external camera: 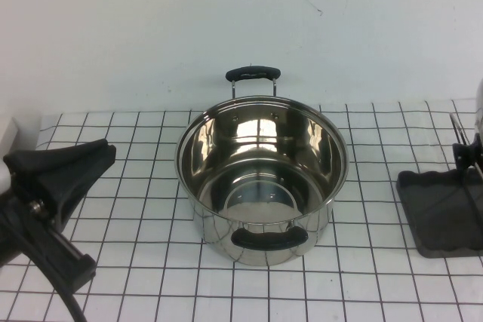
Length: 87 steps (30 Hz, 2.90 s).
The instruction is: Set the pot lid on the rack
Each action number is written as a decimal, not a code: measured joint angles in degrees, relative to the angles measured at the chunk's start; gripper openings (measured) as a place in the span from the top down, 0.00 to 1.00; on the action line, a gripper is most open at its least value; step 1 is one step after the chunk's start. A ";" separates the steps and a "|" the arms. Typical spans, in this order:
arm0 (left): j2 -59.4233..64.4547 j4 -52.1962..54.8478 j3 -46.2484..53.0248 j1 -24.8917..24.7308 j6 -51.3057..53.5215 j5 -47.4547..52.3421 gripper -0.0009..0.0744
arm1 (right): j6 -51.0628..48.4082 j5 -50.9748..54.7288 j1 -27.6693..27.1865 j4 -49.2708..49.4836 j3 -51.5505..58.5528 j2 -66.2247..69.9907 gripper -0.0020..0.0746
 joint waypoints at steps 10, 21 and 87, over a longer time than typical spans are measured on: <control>0.00 1.18 0.00 0.00 0.00 0.00 0.99 | -0.97 -0.13 0.00 1.48 -0.27 0.00 0.53; 0.00 3.31 0.00 0.00 -0.68 -0.31 0.99 | 0.61 2.82 -5.12 1.48 -5.13 0.00 0.50; -37.41 11.11 22.84 0.00 -33.70 11.40 0.99 | -30.89 -24.80 10.46 21.36 41.44 -71.81 0.98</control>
